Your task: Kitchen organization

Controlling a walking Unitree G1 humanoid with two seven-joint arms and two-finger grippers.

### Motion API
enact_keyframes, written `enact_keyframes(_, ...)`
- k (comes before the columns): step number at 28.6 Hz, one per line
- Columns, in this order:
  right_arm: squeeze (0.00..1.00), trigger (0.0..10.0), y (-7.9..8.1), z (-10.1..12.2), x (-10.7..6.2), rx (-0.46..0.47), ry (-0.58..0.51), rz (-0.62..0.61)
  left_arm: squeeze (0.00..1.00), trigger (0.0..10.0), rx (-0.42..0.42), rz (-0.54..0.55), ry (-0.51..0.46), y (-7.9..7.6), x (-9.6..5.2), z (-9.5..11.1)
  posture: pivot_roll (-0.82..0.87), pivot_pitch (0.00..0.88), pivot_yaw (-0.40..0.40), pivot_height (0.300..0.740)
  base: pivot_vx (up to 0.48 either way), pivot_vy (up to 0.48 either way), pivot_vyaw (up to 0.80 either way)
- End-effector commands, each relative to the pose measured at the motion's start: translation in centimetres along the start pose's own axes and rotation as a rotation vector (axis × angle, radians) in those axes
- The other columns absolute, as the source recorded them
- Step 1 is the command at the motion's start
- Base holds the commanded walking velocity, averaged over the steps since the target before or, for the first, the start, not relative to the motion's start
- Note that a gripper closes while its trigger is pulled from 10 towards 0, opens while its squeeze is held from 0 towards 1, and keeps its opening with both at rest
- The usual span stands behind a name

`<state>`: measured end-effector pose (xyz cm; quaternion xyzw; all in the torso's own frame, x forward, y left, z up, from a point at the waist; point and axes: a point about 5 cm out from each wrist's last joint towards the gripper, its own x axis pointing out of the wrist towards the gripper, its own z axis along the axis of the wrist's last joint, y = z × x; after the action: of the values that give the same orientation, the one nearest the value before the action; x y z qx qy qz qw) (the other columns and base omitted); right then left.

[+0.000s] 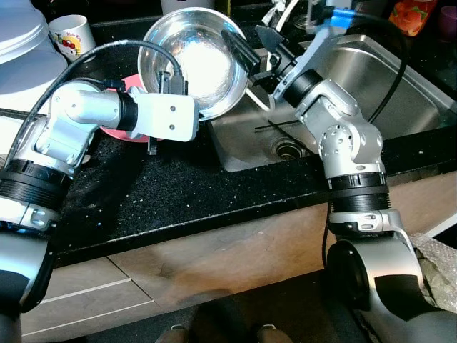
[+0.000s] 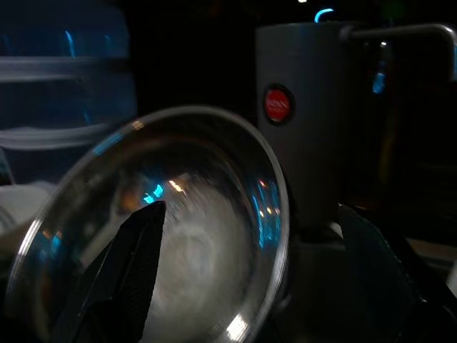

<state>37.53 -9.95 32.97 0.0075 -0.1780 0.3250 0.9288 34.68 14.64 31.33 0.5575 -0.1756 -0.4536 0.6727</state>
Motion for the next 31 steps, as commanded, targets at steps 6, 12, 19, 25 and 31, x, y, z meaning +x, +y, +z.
enact_keyframes(6,0.0,10.0,0.0,-0.8,-0.5,-0.173,0.074,-0.044,0.0,0.0,0.092,0.072,-0.002,0.0,-0.5,0.6,0.07,0.108,0.018,0.74,0.0,0.0,0.0)
enact_keyframes(12,0.0,10.0,0.1,-1.1,-0.5,-0.169,0.085,-0.048,0.0,0.0,0.111,0.083,-0.007,-0.1,-0.7,0.5,0.07,0.104,0.017,0.74,0.0,0.0,0.0)
enact_keyframes(19,0.0,0.0,0.3,-1.7,-0.5,-0.064,0.09,-0.061,0.0,0.0,0.193,0.104,-0.049,-0.3,-0.5,1.1,0.07,0.097,0.009,0.74,0.0,0.0,0.0)
enact_keyframes(25,0.0,0.0,0.3,-1.8,-0.6,-0.034,0.09,-0.057,0.0,0.0,0.218,0.1,-0.05,-0.5,-0.4,0.8,0.07,0.094,0.011,0.74,0.0,0.0,0.0)
enact_keyframes(31,0.0,0.0,0.3,-1.8,-0.7,-0.023,0.088,-0.061,0.0,0.0,0.226,0.094,-0.04,-0.7,-0.4,0.4,0.07,0.09,0.012,0.74,0.0,0.0,0.0)
